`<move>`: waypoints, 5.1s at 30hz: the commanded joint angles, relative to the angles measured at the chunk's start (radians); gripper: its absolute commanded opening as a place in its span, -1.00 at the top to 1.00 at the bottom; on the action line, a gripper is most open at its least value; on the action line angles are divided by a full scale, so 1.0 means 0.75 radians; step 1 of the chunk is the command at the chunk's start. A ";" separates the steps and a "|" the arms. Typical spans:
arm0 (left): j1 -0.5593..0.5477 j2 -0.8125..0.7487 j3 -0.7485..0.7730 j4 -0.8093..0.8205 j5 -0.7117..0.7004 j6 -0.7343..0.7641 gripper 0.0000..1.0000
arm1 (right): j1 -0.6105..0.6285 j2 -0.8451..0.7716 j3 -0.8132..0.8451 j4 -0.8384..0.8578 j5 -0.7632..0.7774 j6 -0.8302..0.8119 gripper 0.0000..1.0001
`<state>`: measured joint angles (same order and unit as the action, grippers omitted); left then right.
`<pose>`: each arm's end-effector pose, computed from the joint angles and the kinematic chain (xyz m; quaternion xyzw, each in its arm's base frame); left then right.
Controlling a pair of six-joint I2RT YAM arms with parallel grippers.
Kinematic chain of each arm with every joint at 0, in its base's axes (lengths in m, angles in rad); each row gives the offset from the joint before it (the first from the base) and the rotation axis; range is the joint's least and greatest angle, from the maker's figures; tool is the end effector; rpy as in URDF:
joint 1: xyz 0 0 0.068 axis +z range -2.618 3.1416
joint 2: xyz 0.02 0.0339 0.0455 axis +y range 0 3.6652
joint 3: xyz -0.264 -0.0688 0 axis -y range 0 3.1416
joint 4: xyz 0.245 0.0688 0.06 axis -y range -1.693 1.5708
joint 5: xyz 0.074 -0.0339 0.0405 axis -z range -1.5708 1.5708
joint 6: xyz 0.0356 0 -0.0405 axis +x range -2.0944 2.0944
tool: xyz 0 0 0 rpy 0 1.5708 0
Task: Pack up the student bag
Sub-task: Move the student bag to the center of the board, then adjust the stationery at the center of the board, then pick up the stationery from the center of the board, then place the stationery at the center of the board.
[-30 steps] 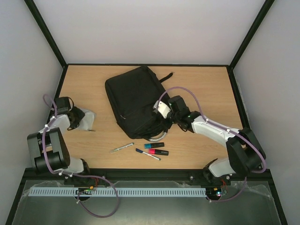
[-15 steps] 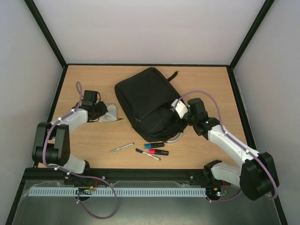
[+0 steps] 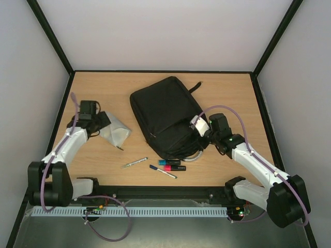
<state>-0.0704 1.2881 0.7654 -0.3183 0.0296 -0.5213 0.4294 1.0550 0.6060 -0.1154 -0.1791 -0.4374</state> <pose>0.2609 -0.0195 0.2150 -0.2037 0.9116 -0.1173 0.3373 0.2053 0.1010 0.2325 -0.4056 0.7738 0.0764 0.4806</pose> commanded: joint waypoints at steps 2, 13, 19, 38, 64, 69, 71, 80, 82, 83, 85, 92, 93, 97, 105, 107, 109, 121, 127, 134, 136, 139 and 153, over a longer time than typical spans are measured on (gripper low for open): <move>0.152 -0.125 -0.050 -0.087 0.070 -0.016 -0.36 | -0.006 -0.002 -0.018 -0.049 -0.078 0.018 0.97; 0.289 -0.085 -0.280 0.086 0.303 -0.153 -0.55 | -0.006 -0.095 0.178 -0.441 -0.168 -0.162 -0.43; 0.293 -0.027 -0.319 0.178 0.333 -0.167 -0.49 | -0.004 -0.037 0.502 -0.838 -0.399 -0.244 -0.58; 0.121 0.059 0.006 0.044 0.166 0.019 0.95 | -0.004 0.267 0.522 -0.452 -0.593 0.074 -0.24; -0.594 0.236 0.517 -0.578 -0.500 0.239 -0.60 | -0.004 0.298 0.444 -0.394 -0.593 0.135 -0.18; -0.327 0.120 0.369 -0.463 -0.261 0.146 -0.84 | -0.004 0.290 0.443 -0.400 -0.594 0.129 -0.18; -0.208 0.067 0.291 -0.407 -0.180 0.134 -0.85 | -0.004 0.285 0.441 -0.401 -0.596 0.127 -0.18; 0.232 0.017 -0.075 -0.107 0.446 0.158 -0.98 | -0.004 0.271 0.436 -0.411 -0.618 0.117 -0.19; 0.274 0.047 -0.102 -0.063 0.512 0.146 -0.98 | -0.004 0.271 0.433 -0.414 -0.624 0.115 -0.19; 0.281 0.064 -0.108 -0.042 0.545 0.136 -0.98 | -0.004 0.272 0.433 -0.416 -0.628 0.113 -0.19; 0.284 0.101 -0.114 -0.002 0.621 0.106 -0.97 | -0.004 0.275 0.430 -0.419 -0.634 0.111 -0.19; 0.251 0.222 -0.107 0.057 0.686 0.050 -0.72 | -0.004 0.278 0.432 -0.428 -0.643 0.109 -0.19; 0.244 0.237 -0.104 0.057 0.681 0.044 -0.66 | -0.004 0.280 0.433 -0.429 -0.646 0.110 -0.19; 0.214 0.290 -0.067 0.050 0.663 0.026 -0.28 | -0.004 0.289 0.439 -0.433 -0.649 0.113 -0.19; 0.029 0.114 0.159 -0.103 0.298 0.124 0.46 | -0.004 0.280 0.434 -0.437 -0.638 0.114 -0.16; -0.037 0.093 0.222 -0.151 0.225 0.160 0.64 | -0.004 0.283 0.431 -0.437 -0.635 0.115 -0.15; -0.103 0.071 0.271 -0.185 0.166 0.191 0.84 | -0.004 0.284 0.434 -0.439 -0.636 0.115 -0.13; -0.734 0.019 0.604 -0.279 -0.067 0.389 0.95 | -0.016 0.150 0.508 -0.591 -0.497 0.023 -0.11; -1.109 0.266 0.916 -0.340 -0.179 0.440 0.95 | -0.133 0.008 0.633 -0.777 -0.337 -0.018 -0.06; -1.294 0.636 1.208 -0.308 -0.163 0.554 0.95 | -0.371 -0.126 0.726 -0.982 -0.218 -0.177 -0.05; -1.307 0.724 1.258 -0.275 -0.102 0.586 0.95 | -0.402 -0.168 0.720 -1.032 -0.177 -0.226 -0.05; -1.319 0.833 1.323 -0.233 0.008 0.618 0.95 | -0.417 -0.233 0.689 -1.093 -0.117 -0.284 -0.06; -1.318 0.977 1.223 -0.098 0.290 0.639 0.95 | -0.418 -0.221 0.482 -1.196 -0.157 -0.615 -0.23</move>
<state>-1.0573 2.0365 1.7184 -0.4606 0.1520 -0.0113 0.1188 0.8738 0.9817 -0.9424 -0.2714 -0.8036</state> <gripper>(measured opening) 0.026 0.607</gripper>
